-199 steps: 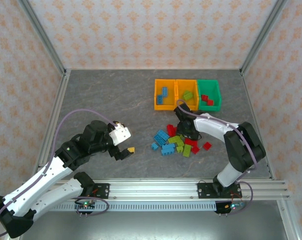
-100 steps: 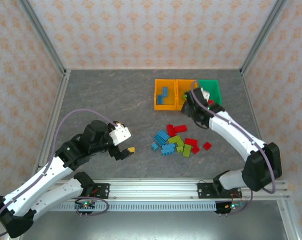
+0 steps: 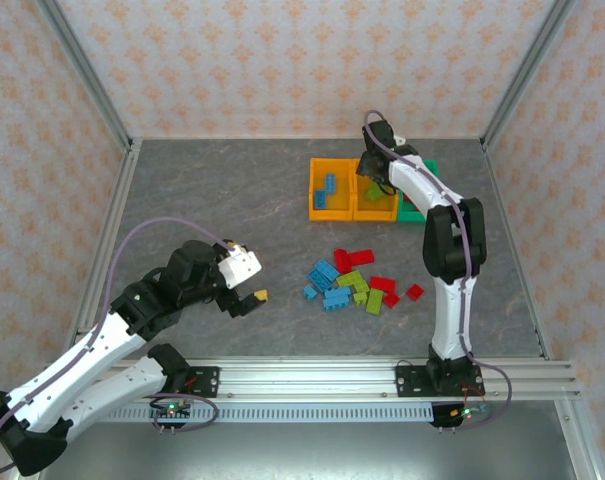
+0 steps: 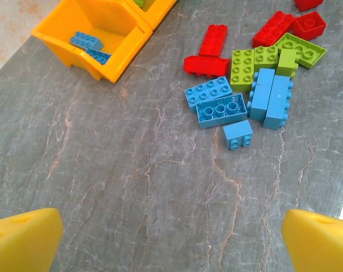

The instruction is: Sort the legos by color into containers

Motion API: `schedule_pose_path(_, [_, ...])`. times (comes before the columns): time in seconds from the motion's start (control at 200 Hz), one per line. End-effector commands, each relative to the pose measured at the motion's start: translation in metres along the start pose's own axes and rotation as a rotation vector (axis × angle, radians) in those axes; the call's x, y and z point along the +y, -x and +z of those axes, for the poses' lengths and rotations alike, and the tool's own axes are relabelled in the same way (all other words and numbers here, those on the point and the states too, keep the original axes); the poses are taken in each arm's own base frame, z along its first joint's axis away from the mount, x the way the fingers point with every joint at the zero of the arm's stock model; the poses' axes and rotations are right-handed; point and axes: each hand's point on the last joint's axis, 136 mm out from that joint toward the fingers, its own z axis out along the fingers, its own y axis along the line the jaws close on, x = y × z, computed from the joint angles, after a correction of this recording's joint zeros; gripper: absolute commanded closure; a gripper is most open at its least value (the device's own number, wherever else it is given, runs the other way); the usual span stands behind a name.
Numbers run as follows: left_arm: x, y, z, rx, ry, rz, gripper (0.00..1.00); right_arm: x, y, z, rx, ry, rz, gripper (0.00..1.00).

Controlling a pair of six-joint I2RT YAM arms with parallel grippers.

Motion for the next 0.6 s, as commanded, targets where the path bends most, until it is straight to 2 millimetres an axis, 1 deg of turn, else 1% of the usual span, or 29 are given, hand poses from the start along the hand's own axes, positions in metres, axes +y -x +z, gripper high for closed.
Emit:
schedule_pose_path(0.0, [0.007,-0.002,-0.004,0.004,0.036,-0.006,0.00,-0.001,0.018,-0.040,-0.022,0.027,-0.006,0.21])
schedule_pose_path(0.065, [0.007,-0.002,-0.004,0.003,0.034,-0.005,0.00,-0.003,0.016,-0.060,-0.032,0.069,0.007,0.19])
schedule_pose_path(0.085, [0.007,-0.002,-0.003,0.003,0.034,-0.007,0.00,-0.005,0.011,-0.065,-0.027,0.077,0.006,0.18])
schedule_pose_path(0.145, [0.005,-0.003,-0.003,0.006,0.028,-0.007,0.00,-0.010,0.003,-0.087,-0.030,0.109,0.008,0.18])
schedule_pose_path(0.165, [0.005,-0.003,-0.002,0.005,0.027,-0.009,0.00,-0.013,-0.004,-0.093,-0.027,0.115,0.005,0.18])
schedule_pose_path(0.22, [0.005,-0.002,-0.002,0.004,0.022,-0.007,0.00,-0.012,-0.022,-0.117,-0.049,0.160,-0.029,0.19])
schedule_pose_path(0.325, [0.004,-0.002,0.001,0.010,0.014,-0.002,0.00,-0.003,-0.073,-0.146,-0.051,0.262,-0.122,0.21])
schedule_pose_path(0.38, [0.004,-0.002,0.002,0.015,0.009,-0.002,0.00,0.002,-0.104,-0.153,-0.004,0.291,-0.171,0.24])
schedule_pose_path(0.385, [0.004,-0.001,0.002,0.012,0.010,-0.002,0.00,0.003,-0.110,-0.154,0.006,0.293,-0.180,0.24])
schedule_pose_path(0.395, [0.004,-0.001,0.002,0.012,0.009,-0.001,0.00,0.004,-0.112,-0.154,0.009,0.296,-0.185,0.24])
schedule_pose_path(0.4, [0.004,-0.001,0.002,0.012,0.008,-0.001,0.00,0.004,-0.118,-0.154,0.022,0.296,-0.196,0.25])
schedule_pose_path(0.41, [0.004,-0.001,0.002,0.014,0.007,-0.002,0.00,0.005,-0.120,-0.155,0.025,0.299,-0.199,0.25])
schedule_pose_path(0.48, [0.003,-0.001,0.003,0.015,0.002,-0.002,0.00,0.012,-0.154,-0.157,0.099,0.291,-0.272,0.30])
schedule_pose_path(0.525, [0.003,-0.001,0.003,0.017,-0.001,-0.004,0.00,0.015,-0.173,-0.154,0.142,0.271,-0.305,0.32])
schedule_pose_path(0.596, [0.003,-0.001,0.003,0.018,-0.001,-0.004,0.00,0.015,-0.190,-0.146,0.180,0.226,-0.322,0.35])
